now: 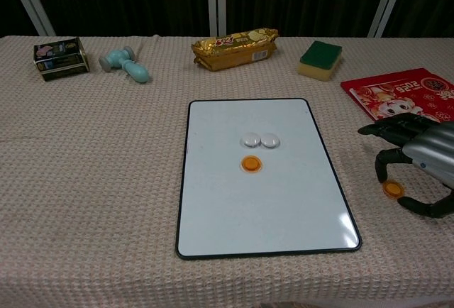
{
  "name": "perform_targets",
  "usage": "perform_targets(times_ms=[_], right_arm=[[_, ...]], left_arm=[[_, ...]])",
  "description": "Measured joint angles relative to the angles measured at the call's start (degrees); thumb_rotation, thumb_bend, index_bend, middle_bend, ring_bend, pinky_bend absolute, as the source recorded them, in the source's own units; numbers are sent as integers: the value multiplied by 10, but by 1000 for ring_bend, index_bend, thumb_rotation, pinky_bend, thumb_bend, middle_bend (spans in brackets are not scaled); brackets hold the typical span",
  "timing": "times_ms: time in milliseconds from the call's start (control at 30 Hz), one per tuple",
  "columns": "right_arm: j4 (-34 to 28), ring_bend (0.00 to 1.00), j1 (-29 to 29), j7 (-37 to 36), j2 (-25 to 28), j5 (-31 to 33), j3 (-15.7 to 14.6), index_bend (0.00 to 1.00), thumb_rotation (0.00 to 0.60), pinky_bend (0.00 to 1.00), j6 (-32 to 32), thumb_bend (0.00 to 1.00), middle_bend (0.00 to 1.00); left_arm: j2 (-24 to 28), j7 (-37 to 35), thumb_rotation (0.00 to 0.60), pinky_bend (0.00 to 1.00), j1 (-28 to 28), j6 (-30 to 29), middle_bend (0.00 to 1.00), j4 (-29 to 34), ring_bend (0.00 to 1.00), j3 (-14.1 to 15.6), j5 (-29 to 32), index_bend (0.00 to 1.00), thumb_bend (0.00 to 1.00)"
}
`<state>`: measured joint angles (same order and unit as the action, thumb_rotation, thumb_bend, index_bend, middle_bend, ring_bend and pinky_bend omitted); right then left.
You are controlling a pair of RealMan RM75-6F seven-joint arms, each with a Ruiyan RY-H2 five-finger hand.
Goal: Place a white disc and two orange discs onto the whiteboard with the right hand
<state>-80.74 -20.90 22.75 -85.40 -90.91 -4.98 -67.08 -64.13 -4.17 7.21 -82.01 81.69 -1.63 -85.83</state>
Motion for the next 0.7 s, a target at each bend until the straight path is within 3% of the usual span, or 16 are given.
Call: perform_targets(times_ms=[333, 600, 700], right_arm=[[-39, 0, -42, 24, -4, -32, 35, 571, 600, 0, 4, 380, 35], [-51, 0, -98, 66, -42, 35, 81, 571, 600, 0, 105, 374, 22], [-40, 0, -114, 82, -70, 45, 89, 571, 600, 0, 116, 373, 22]], left_arm=[[-1, -1, 600, 102, 2, -1, 42, -1, 0, -1, -3, 106, 127], [1, -8, 600, 102, 4, 3, 43, -7, 0, -4, 3, 106, 128], [3, -8, 600, 101, 3, 2, 42, -7, 0, -4, 2, 107, 127]])
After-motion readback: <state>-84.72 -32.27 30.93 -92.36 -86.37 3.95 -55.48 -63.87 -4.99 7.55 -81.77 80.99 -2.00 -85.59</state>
